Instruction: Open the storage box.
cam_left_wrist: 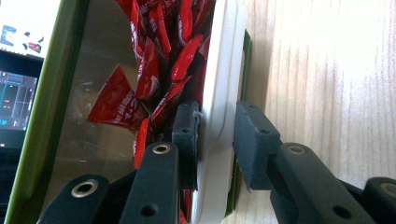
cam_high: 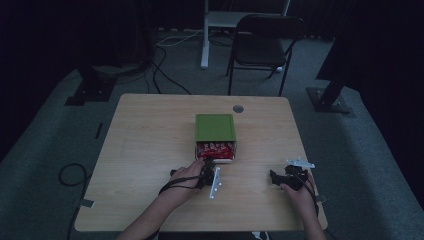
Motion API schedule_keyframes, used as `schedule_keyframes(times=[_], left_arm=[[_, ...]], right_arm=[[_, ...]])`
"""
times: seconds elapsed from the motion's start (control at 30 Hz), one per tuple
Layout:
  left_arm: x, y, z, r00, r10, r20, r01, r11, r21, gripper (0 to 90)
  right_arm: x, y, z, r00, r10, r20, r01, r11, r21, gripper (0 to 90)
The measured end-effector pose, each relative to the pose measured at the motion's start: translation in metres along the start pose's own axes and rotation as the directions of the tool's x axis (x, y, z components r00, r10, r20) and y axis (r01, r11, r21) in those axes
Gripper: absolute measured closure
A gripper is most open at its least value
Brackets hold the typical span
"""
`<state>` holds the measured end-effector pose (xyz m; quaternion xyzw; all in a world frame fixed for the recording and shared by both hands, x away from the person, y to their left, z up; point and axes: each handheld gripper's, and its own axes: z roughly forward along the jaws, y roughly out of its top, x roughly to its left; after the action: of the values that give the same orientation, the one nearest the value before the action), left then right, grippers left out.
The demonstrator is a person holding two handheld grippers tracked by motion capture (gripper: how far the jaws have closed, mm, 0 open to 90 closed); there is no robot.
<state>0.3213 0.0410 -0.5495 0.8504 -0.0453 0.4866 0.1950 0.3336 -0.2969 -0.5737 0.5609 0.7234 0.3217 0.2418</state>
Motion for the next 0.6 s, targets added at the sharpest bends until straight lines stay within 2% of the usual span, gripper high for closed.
schedule_keyframes(times=[0.6], left_arm=[[0.0018,0.0064,-0.0078,0.998,-0.037,0.052,0.036,0.9992,0.015,73.0]], right_arm=[[0.0,0.0,0.0,1.0,0.0,0.0,0.0,1.0,0.0,12.3]])
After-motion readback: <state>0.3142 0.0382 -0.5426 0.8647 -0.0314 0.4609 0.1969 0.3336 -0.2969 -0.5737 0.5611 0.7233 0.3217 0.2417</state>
